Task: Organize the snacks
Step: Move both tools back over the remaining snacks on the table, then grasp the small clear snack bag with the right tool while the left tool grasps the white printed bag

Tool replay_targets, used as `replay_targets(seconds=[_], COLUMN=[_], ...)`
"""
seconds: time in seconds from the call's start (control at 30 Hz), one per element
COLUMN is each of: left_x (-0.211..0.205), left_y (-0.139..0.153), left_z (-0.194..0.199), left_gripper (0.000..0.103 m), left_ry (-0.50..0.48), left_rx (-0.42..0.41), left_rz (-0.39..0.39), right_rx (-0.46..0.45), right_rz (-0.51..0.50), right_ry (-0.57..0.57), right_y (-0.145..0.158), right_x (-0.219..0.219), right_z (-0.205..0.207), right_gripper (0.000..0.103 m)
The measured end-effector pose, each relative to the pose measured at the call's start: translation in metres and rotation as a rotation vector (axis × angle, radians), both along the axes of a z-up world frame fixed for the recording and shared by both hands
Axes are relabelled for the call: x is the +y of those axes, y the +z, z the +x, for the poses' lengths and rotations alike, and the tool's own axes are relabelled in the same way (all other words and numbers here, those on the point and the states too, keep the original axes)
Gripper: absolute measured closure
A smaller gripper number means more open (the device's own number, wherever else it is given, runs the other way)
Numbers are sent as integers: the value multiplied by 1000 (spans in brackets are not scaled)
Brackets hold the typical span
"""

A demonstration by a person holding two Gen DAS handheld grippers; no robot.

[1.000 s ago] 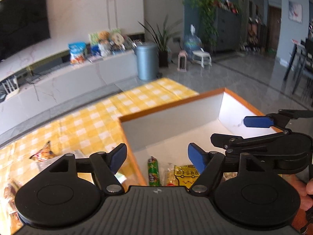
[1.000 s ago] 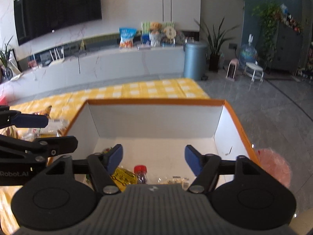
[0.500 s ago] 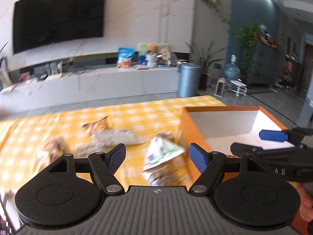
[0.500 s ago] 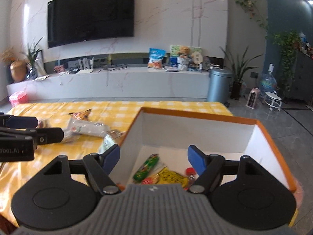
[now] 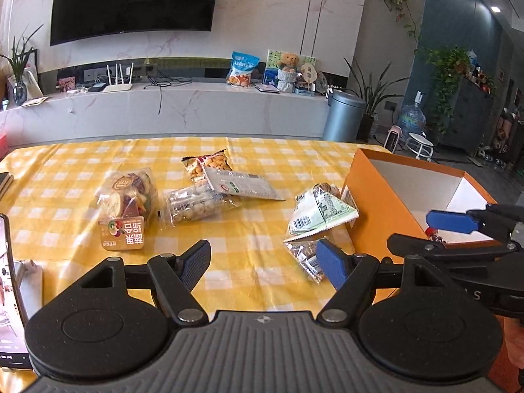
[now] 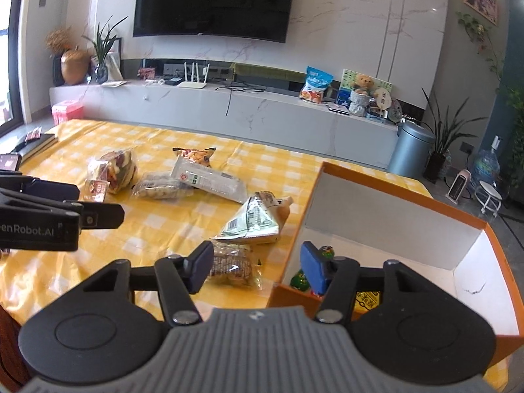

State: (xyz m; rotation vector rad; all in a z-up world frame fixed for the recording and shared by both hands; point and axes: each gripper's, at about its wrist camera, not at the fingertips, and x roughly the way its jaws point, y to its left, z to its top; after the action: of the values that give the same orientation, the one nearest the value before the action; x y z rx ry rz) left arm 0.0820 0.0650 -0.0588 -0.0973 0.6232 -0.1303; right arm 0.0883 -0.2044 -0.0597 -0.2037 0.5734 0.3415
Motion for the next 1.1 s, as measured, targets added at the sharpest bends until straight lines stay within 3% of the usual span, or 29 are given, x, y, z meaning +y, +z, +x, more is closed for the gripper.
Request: replay_targets(seconds=[0.37,0.53,0.8,1.1], left_x=[13,21,30,26], left_y=[-24,-35,-50,-56], left_z=[16,22,33,40], left_gripper=[19,19,19,21], left_ry=[-3,22,32,8], left_rx=[97,128,175,192], left_rz=[31,69,36,28], right_rx=[28,71,79,55], right_rz=[-173,-222,-337,-383], right_ry=[170,169,152,124], right_y=[-18,-41,-77,-91], right_x=[40,62,84,87], right_z=[18,29,45,57], right_gripper=[49,49,50,50])
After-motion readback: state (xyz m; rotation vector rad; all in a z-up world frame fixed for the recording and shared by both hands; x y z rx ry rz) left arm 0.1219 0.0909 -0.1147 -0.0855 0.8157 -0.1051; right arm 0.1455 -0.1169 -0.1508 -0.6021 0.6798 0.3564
